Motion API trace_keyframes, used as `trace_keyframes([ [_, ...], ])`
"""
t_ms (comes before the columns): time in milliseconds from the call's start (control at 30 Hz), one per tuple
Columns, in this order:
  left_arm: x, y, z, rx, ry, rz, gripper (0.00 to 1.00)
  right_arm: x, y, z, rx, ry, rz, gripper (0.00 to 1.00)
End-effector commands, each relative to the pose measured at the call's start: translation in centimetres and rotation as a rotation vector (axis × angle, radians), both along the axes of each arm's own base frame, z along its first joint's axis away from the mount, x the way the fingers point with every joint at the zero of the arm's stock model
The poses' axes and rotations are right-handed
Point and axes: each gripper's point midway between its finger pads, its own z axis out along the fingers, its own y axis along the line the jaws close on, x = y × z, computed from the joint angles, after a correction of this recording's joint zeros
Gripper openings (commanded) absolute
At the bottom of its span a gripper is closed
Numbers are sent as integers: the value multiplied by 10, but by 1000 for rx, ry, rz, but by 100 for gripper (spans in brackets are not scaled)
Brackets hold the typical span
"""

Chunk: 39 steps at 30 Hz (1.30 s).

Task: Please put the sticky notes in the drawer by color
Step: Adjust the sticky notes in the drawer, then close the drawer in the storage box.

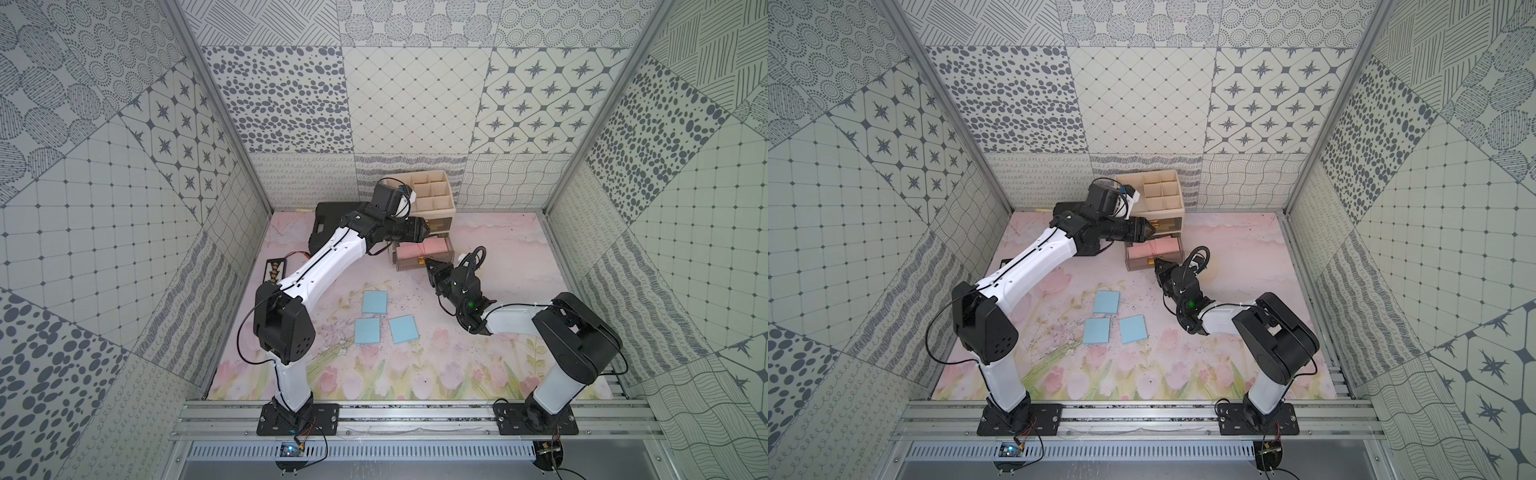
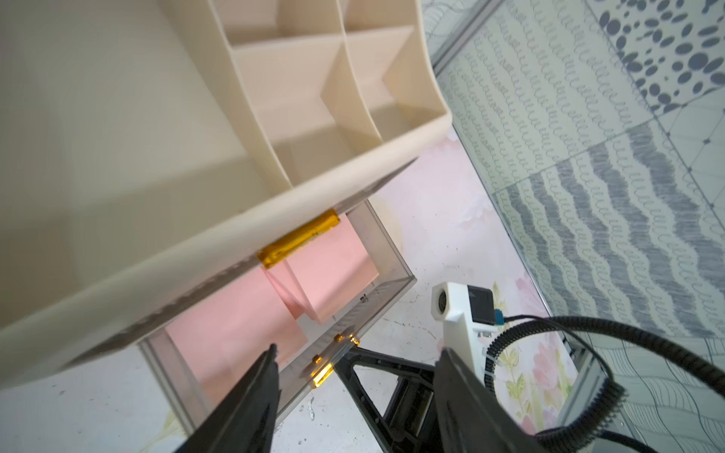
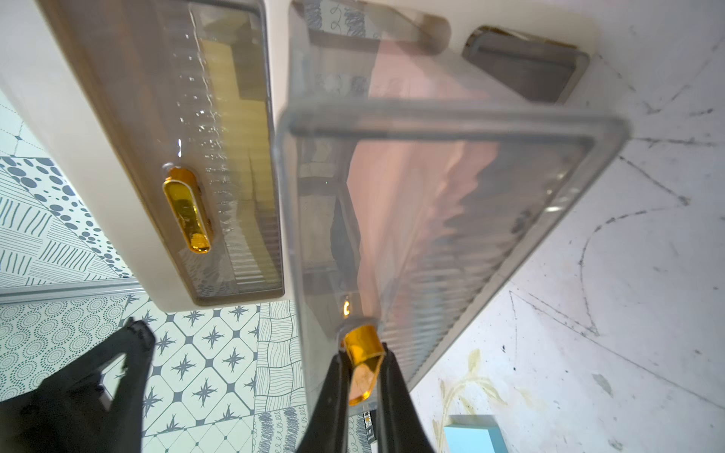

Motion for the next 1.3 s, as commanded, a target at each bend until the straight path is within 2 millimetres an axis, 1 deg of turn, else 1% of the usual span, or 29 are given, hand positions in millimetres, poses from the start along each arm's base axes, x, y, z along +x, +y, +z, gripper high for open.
trace_keyframes([
  [0,33,47,58,77,-231,227,69,9,7,4,-30,-28,12,0],
  [67,46,62,60,146,-263,287,70,11,9,4,-33,-32,15,0],
  [133,63,73,50,192,-261,344,70,13,11,4,-36,-36,16,0],
  [233,84,85,35,206,-248,418,67,19,13,8,-46,-51,18,0],
  [300,93,95,33,238,-281,474,67,22,13,10,-48,-58,17,0],
  [367,102,101,35,236,-324,503,68,24,13,12,-51,-63,16,0],
  [433,110,103,32,228,-317,495,69,25,14,13,-55,-67,18,0],
  [600,128,103,15,284,-296,493,69,25,14,11,-51,-65,18,0],
  [700,137,96,8,267,-281,466,70,25,14,11,-51,-67,19,0],
  [733,137,95,0,271,-251,451,70,25,14,13,-51,-71,20,0],
  [767,138,93,-4,267,-239,438,70,25,14,13,-52,-71,20,0],
  [867,140,89,-8,273,-207,416,68,26,14,15,-55,-77,20,0],
  [967,139,89,-14,296,-175,404,62,28,15,15,-64,-80,19,0],
  [1067,135,86,-23,322,-138,369,52,32,20,16,-63,-87,26,0],
  [1133,132,85,-29,337,-116,345,38,36,22,18,-63,-97,27,0],
  [1233,127,81,-34,340,-99,308,25,41,25,22,-77,-114,27,0],
  [1267,126,80,-36,341,-95,296,19,43,26,23,-82,-118,26,0],
])
